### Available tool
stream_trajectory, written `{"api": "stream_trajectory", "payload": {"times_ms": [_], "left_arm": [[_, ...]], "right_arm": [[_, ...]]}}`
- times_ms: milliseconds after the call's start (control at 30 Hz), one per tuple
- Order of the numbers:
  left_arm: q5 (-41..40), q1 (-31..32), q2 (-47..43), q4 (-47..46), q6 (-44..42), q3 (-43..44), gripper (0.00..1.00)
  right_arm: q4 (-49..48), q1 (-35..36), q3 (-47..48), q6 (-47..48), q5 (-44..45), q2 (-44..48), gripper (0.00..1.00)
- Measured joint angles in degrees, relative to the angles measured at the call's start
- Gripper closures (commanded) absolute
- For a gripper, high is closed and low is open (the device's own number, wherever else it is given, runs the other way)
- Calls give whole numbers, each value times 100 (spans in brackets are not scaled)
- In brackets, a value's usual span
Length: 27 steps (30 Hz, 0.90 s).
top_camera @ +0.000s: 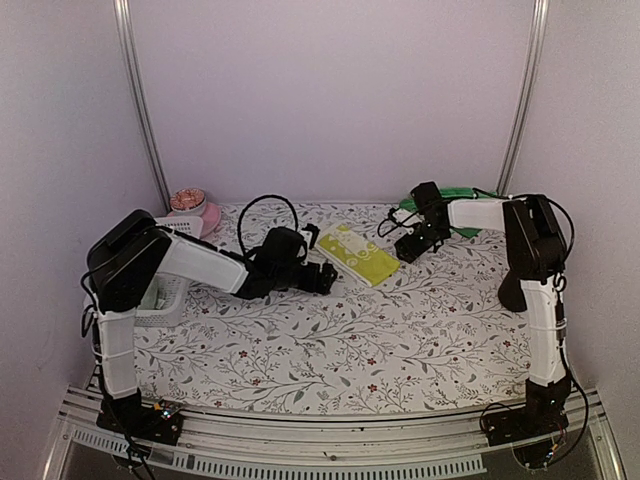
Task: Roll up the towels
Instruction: Adjust the towel at the center of the board.
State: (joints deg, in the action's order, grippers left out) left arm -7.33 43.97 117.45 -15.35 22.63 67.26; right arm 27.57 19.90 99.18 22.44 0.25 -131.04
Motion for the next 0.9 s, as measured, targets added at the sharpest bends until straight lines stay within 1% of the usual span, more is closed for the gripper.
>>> {"api": "stream_trajectory", "payload": {"times_ms": [167,267,400,467,600,767,900], "left_arm": [[267,63,-164,-579,-837,-444,3],[568,66,-247,-914,-1541,-739,3],[953,90,-251,-973,-2505,-815,3],[1034,127,-251,-970,-2953,-800,4],[1073,302,-251,-844,-3860,-643,11],[1064,592,-153,-435,-4972,-72,25],[1047,675,164,68,-5630,579,28]], "right_arm": [[-210,260,-356,254,-291,179,21],[-219,398,-728,358,-560,415,21],[-35,573,-1097,431,-960,673,21],[149,625,-1180,435,-1167,748,20],[463,656,-1305,431,-1475,970,20],[673,435,-1298,378,-1904,1414,20],[713,79,-1226,363,-2140,1707,20]]}}
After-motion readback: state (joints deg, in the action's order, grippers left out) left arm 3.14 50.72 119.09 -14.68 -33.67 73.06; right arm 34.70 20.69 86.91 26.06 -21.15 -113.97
